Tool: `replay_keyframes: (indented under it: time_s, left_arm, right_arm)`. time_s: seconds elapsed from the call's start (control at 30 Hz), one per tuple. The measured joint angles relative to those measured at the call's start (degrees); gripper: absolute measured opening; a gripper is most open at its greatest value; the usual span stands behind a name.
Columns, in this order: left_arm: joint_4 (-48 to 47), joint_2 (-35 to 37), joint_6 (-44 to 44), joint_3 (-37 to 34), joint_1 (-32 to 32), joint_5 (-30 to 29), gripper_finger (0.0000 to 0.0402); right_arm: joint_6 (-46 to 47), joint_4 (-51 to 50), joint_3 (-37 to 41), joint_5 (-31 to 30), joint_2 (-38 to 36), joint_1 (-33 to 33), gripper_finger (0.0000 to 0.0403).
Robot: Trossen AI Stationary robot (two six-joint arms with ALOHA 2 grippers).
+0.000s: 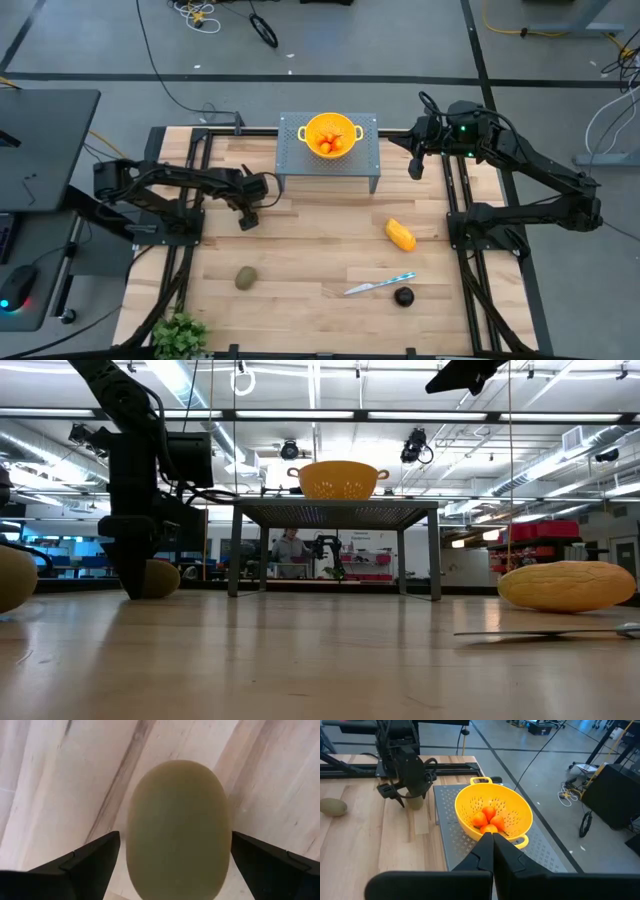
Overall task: Pick & Place Fruit
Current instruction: Put the brown kiwi into the yellow strainer bowl on the shelf
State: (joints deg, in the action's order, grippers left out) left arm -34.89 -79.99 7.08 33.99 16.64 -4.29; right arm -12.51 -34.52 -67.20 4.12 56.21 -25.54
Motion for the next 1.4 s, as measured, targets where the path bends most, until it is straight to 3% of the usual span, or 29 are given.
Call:
replay_keyframes:
  time_s: [0.4, 0.9, 1.13, 1.4]
  left_arm:
    - [-0.13, 0.21, -1.78, 2.6, -0.02, -0.96, 0.0372]
    - [-1.76, 0.26, -2.43, 2.63, 0.0, 0.52, 0.0229]
    - [-1.75, 0.26, -1.73, 2.63, 0.0, 1.13, 0.0243]
    - [-1.78, 0.26, -1.73, 2.63, 0.0, 2.2, 0.0226]
  right_arm:
    - [-0.46, 0.02, 0.0, -0.04, 0.0, 0.0, 0.0]
    - [-0.44, 0.02, 0.0, -0.02, 0.0, 0.0, 0.0]
    - [-0.44, 0.02, 0.0, -0.02, 0.0, 0.0, 0.0]
    - [-0.44, 0.02, -0.01, -0.02, 0.0, 0.0, 0.0]
